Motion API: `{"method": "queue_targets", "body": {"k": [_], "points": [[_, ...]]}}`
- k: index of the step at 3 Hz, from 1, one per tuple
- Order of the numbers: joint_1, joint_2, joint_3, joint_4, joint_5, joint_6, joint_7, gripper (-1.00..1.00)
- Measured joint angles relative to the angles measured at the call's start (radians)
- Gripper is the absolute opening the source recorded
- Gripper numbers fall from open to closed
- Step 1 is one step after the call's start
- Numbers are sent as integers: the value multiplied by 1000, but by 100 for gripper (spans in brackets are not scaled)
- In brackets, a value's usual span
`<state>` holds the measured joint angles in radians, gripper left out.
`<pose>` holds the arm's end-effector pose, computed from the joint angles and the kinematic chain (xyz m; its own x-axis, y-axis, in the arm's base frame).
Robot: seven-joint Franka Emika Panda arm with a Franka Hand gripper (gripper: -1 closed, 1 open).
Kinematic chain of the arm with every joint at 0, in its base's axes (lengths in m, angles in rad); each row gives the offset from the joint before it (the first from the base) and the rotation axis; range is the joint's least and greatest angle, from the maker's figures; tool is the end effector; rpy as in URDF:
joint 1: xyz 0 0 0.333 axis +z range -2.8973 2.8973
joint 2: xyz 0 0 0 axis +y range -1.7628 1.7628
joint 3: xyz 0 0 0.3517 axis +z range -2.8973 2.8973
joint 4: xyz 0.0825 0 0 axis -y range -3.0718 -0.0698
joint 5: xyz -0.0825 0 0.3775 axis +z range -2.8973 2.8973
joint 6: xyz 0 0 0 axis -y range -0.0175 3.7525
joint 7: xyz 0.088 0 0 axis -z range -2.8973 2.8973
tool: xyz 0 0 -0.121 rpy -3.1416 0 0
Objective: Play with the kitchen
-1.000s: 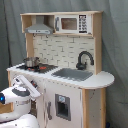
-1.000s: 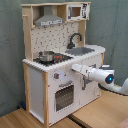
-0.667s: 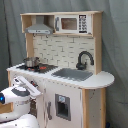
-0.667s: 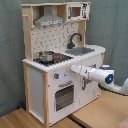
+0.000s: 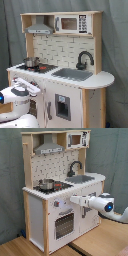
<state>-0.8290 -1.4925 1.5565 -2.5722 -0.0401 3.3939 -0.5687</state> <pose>0.3311 0.3846 0.3403 -0.0221 0.8576 -0.5138 0.0483 0.5142 0.8563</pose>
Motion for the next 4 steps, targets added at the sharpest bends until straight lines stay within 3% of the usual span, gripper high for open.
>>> {"method": "queue_targets", "body": {"k": [3,4], "points": [[15,0,-1,16,0,-74,-310,-100],[25,5,-1,19,2,-117,-307,-100]]}}
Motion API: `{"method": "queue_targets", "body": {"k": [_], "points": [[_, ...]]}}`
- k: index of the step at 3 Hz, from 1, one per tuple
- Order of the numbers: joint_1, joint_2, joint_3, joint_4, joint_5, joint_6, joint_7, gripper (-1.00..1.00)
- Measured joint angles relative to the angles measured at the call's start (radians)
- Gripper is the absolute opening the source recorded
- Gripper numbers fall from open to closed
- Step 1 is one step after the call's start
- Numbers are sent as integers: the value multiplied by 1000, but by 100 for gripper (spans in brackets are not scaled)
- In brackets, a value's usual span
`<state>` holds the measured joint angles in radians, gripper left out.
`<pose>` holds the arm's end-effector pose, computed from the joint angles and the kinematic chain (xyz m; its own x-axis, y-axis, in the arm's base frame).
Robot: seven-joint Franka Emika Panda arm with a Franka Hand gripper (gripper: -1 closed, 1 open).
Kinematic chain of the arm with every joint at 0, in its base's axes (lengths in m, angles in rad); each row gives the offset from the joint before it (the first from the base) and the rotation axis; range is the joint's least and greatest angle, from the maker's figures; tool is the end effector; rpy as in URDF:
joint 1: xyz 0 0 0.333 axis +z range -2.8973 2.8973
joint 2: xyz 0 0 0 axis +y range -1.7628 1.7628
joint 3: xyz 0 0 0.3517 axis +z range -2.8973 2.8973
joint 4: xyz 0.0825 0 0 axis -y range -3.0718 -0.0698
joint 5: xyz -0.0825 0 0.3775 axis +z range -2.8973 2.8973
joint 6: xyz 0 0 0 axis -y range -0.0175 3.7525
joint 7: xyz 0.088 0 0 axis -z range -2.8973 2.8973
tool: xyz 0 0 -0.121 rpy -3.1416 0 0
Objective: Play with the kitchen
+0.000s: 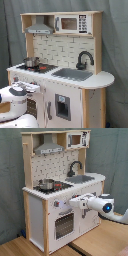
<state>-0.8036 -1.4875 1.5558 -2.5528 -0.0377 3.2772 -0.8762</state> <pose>0.3296 0.3883 0.3409 0.0085 0.6635 -0.7481 0.0962 0.7441 0.6611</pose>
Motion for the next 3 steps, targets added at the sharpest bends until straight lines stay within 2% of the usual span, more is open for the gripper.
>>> {"method": "queue_targets", "body": {"k": [1,2,3], "points": [[3,0,0,-2,0,-7,5,100],[21,2,0,-6,0,-55,31,100],[37,4,1,-5,0,-109,114,100]]}}
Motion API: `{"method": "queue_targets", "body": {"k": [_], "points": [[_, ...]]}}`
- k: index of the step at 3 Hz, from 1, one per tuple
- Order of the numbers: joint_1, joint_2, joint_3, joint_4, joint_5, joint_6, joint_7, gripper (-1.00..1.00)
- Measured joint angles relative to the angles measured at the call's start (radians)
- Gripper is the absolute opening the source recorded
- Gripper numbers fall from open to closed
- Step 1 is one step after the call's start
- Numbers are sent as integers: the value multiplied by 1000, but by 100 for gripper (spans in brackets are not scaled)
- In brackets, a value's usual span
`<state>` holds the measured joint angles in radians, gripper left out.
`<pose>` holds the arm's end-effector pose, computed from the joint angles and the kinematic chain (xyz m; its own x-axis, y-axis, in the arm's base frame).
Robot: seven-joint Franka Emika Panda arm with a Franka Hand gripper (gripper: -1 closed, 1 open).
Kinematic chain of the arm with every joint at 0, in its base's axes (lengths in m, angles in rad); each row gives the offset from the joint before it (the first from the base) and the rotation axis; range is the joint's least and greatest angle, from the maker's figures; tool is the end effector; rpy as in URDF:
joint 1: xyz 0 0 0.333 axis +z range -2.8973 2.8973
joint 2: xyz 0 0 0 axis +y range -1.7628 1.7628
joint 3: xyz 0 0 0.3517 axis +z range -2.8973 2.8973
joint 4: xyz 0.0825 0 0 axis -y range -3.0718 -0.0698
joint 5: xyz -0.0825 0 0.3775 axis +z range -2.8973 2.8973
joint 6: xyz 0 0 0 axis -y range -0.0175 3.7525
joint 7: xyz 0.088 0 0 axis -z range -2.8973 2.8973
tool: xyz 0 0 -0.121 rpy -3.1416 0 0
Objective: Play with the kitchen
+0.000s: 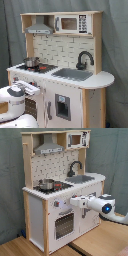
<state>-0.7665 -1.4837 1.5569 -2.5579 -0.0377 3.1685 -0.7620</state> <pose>0.3236 0.3837 0.3394 0.0710 0.7375 -0.6716 0.1506 0.6577 0.7381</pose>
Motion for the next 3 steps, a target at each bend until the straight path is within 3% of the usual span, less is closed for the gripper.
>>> {"method": "queue_targets", "body": {"k": [1,3], "points": [[2,1,2,0,0,-4,104,100],[144,1,-23,-5,0,-139,142,100]]}}
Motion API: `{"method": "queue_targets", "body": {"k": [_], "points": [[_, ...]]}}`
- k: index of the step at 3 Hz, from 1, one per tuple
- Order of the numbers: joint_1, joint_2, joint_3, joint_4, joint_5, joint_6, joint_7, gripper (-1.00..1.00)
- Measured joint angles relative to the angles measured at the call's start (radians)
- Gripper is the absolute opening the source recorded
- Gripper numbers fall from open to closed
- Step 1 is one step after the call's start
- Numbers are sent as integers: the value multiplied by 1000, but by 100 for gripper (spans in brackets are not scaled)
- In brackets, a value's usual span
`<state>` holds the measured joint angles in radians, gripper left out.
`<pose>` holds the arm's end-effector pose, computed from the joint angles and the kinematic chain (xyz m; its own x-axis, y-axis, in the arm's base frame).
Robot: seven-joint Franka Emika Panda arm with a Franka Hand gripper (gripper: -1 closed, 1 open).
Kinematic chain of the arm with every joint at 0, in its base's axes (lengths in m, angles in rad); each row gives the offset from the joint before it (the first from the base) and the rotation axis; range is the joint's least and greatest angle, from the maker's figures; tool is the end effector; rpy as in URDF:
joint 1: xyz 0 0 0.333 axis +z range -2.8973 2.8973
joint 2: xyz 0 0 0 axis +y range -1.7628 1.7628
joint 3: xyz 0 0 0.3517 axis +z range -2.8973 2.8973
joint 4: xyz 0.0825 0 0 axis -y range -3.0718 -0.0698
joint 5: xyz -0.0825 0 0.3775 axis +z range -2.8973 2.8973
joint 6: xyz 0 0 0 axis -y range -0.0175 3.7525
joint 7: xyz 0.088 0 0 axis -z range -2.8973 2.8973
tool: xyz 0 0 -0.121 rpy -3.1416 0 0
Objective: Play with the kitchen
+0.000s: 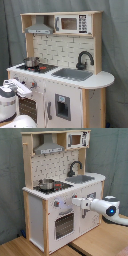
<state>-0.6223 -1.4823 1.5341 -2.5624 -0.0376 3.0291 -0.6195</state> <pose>0.2772 0.4053 0.3493 0.0972 0.8291 -0.5507 0.1333 0.5374 0.8327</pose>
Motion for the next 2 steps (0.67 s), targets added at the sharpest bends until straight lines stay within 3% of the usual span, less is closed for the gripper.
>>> {"method": "queue_targets", "body": {"k": [2], "points": [[142,-1,-29,-1,0,-150,0,100]]}}
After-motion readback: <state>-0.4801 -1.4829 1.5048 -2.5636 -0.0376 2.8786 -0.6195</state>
